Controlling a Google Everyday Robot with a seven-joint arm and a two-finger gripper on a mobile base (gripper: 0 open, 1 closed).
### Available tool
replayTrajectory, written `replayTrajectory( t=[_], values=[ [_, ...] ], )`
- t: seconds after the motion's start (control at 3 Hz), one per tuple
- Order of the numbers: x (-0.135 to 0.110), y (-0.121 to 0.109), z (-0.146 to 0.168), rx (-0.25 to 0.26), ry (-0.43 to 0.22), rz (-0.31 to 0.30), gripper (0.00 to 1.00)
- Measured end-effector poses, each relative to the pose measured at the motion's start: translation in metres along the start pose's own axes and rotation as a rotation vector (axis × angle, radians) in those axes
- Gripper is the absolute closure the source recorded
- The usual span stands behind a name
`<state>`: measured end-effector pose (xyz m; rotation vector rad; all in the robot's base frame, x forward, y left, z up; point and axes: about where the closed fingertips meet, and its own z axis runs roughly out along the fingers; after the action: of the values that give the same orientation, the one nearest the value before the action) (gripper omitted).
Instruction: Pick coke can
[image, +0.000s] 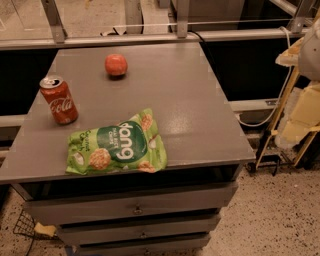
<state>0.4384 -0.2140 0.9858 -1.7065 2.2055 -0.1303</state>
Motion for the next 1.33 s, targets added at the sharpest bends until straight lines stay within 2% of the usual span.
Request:
replayTrajectory(
  t=[0.33,0.67,1.0,1.33],
  values=[
    [0.000,0.000,0.000,0.000,0.000,0.000,0.00],
    [-0.038,-0.004,0.023,-0.038,-0.091,0.005,0.00],
    [-0.123,-0.012,0.058,-0.131,-0.286,0.011,0.00],
    [-0.210,-0.012,0.085,-0.217,-0.485,0.063,0.00]
  ],
)
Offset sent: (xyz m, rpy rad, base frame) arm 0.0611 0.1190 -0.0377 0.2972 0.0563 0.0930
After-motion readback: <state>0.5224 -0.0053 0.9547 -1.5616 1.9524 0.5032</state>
